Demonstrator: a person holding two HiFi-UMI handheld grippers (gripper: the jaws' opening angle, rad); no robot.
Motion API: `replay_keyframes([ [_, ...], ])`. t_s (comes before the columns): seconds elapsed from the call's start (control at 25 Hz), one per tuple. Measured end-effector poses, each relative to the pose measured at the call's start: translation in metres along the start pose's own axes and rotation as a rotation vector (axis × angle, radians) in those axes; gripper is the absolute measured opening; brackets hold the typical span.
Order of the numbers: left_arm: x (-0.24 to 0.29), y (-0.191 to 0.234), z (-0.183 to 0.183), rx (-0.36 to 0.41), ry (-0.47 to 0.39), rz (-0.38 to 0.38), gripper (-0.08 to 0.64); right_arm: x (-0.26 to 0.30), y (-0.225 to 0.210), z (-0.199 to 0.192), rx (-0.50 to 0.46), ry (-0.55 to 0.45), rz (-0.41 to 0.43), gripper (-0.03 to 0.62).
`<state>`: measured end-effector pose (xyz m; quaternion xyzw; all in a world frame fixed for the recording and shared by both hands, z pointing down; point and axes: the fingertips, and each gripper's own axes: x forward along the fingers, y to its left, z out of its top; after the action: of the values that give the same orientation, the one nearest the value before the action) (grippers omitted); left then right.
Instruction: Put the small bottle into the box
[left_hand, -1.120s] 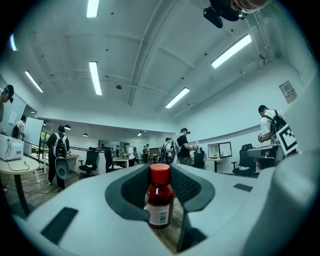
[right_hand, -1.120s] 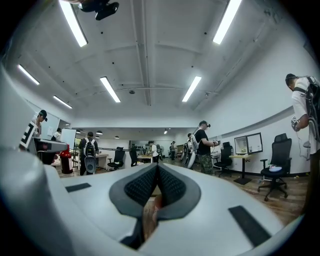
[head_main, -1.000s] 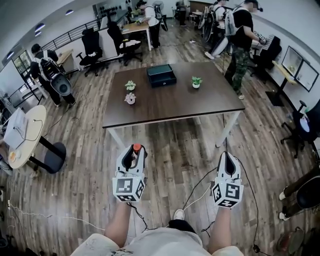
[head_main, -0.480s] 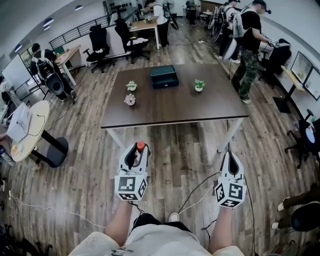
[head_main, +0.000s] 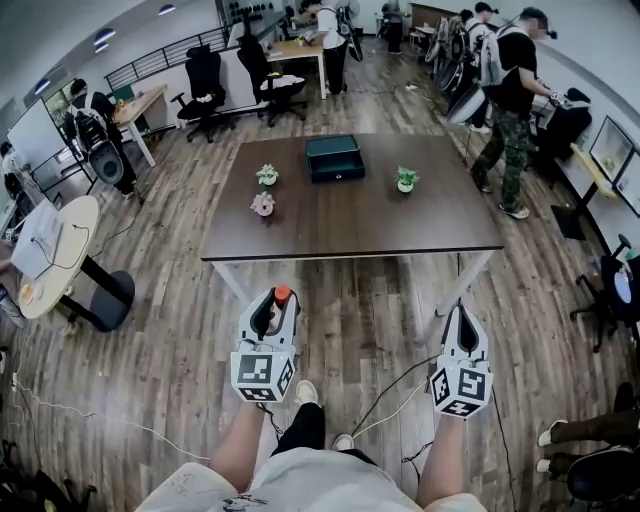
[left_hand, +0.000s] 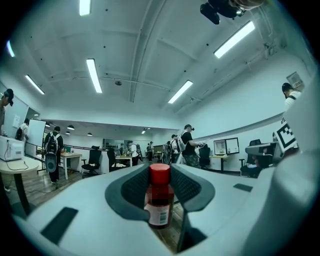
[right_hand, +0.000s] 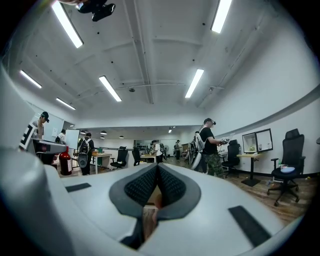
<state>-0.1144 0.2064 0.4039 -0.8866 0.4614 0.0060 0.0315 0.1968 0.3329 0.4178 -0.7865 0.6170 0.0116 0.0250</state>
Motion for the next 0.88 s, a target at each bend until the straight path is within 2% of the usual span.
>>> replay_keyframes([
  [0.4,0.087,0.059,0.000,-0.026,-0.034,-0.006,0.130,0.100,0.032,0.013,-0.040,-0.017,0.011,0.002],
  [0.88,0.162,0.167,0.004,-0.030,-0.047,0.040,0.130,0.223,0.104,0.025,-0.058,-0.023,0.055,0.002],
])
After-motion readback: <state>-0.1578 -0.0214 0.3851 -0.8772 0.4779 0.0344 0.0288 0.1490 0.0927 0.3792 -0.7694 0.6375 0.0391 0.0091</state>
